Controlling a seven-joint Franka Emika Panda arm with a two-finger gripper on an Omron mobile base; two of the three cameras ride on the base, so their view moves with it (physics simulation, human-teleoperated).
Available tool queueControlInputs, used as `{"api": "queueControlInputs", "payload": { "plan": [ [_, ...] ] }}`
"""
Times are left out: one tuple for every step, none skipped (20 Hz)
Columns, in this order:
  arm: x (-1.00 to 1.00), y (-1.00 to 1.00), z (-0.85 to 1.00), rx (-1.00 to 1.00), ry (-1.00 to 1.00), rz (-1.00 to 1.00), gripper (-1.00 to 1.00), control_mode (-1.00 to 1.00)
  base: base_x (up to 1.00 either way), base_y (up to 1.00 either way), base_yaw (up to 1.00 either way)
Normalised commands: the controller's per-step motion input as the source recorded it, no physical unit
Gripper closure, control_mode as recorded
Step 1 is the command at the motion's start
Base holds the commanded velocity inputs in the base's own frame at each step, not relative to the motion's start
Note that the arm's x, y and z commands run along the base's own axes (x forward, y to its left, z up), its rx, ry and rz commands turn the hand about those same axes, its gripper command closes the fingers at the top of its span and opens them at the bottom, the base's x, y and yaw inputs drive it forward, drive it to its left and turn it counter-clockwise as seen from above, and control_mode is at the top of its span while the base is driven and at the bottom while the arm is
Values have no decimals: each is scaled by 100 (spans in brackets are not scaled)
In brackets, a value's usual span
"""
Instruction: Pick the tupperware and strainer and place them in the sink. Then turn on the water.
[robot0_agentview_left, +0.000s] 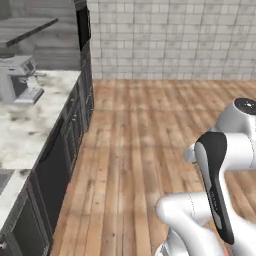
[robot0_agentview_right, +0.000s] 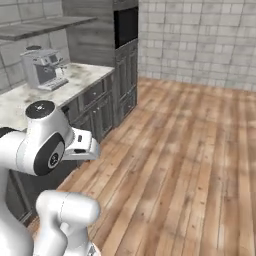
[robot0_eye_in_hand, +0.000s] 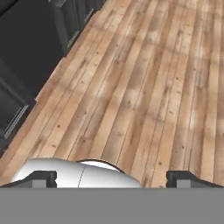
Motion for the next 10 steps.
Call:
{"api": "queueControlInputs", "payload": {
  "plan": [
    [0, 0, 0, 0, 0, 0, -100, 100, 0, -35, -83],
    [0, 0, 0, 0, 0, 0, -100, 100, 0, -33, -83],
    [0, 0, 0, 0, 0, 0, -100, 100, 0, -31, -83],
    [0, 0, 0, 0, 0, 0, -100, 100, 0, -30, -84],
    [0, 0, 0, 0, 0, 0, -100, 100, 0, -29, -84],
    [0, 0, 0, 0, 0, 0, -100, 100, 0, -30, -84],
    [0, 0, 0, 0, 0, 0, -100, 100, 0, -30, -84],
    [0, 0, 0, 0, 0, 0, -100, 100, 0, -30, -84],
    [0, 0, 0, 0, 0, 0, -100, 100, 0, -31, -83],
    [0, 0, 0, 0, 0, 0, -100, 100, 0, -31, -83]
  ]
}}
